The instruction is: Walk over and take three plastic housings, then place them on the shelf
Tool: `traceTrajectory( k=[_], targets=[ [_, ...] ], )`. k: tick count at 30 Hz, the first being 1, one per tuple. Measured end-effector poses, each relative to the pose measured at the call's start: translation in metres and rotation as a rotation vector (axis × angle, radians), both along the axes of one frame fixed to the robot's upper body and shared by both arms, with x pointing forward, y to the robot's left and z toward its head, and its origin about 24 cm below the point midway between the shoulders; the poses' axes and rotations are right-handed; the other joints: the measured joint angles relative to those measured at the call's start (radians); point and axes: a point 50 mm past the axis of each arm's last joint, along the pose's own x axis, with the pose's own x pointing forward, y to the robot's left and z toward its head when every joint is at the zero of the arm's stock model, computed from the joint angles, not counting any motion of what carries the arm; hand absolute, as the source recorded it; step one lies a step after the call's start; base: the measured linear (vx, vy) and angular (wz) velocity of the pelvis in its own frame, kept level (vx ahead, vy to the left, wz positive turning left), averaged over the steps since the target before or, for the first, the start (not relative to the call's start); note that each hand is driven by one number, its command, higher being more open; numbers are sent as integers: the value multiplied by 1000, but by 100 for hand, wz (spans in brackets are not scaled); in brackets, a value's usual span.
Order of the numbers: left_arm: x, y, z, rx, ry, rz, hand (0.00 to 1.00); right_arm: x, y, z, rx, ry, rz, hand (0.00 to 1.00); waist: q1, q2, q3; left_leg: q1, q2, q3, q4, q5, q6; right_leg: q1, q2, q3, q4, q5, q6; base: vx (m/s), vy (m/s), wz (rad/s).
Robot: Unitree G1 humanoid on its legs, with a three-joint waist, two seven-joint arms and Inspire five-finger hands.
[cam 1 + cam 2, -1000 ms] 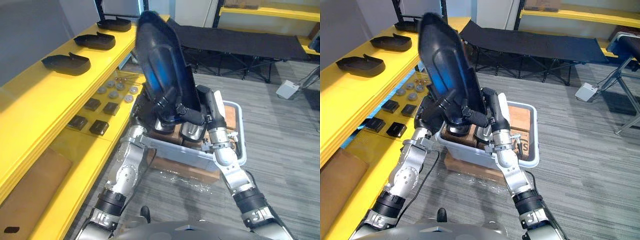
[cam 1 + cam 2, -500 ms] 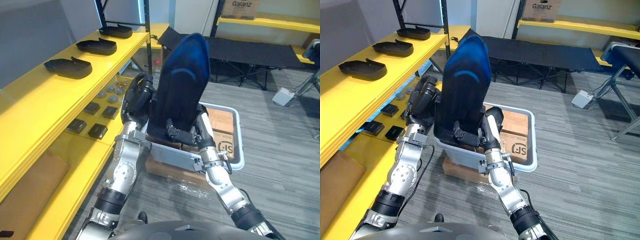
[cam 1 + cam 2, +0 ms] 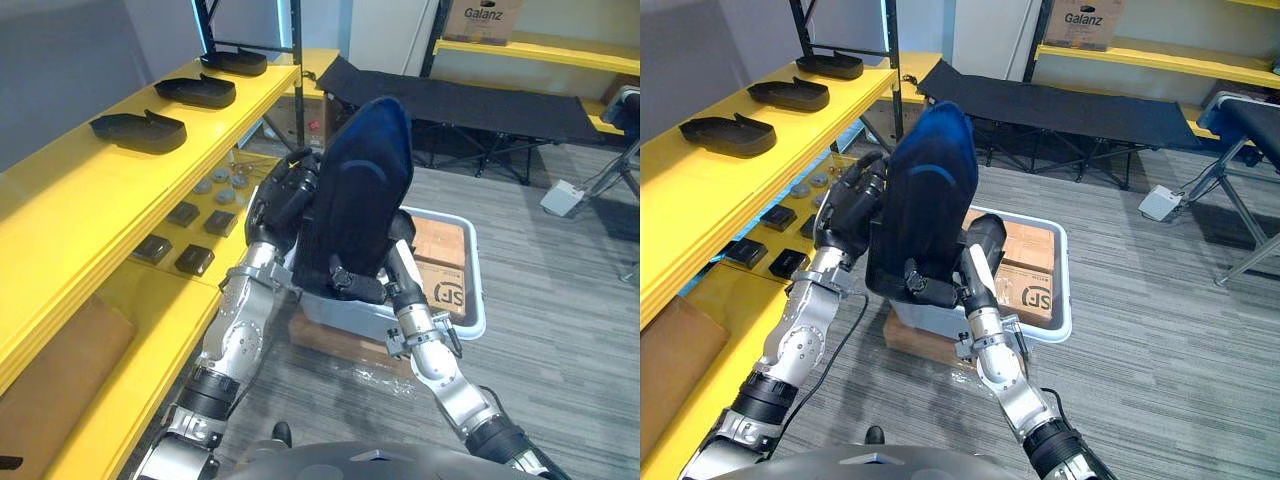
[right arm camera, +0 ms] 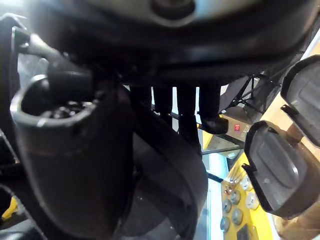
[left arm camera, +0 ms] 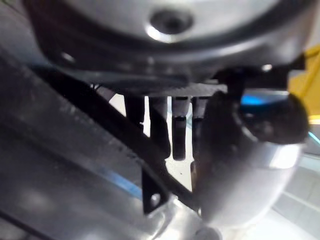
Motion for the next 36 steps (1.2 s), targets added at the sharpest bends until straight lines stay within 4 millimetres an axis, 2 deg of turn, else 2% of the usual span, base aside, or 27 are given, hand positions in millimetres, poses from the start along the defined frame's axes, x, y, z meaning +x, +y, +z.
traceTrajectory(
  k=[5,13,26,29,36],
  targets=[
    [0,2,-10,10,42,8,100,0,-2,-4,-16,26,-11,0,12,0,0,0,4,1,0,0,-1,0,4,2,0,0,-1,0,0,0],
    [-4,6,-29,-45,126,16,100,-2,-3,-11,-27,49,-27,0,13,2,0,3,6,2,0,0,-2,1,7,3,1,-1,-2,0,0,0],
    [-23,7,-73,-193,254,-104,100,2,-9,-10,-44,56,-35,0,11,27,-4,8,13,1,-1,1,-7,1,11,3,14,-5,-7,0,0,0],
    [-28,8,-78,-232,262,-114,100,2,-9,-9,-41,49,-33,0,12,28,-5,8,13,1,-1,-2,-13,1,11,3,14,-5,-7,0,0,0],
    [-30,8,-79,-178,227,-164,100,3,-10,-6,-31,30,-33,0,12,27,-5,8,13,2,-1,-2,-13,2,10,4,14,-5,-7,0,0,0]
  ],
)
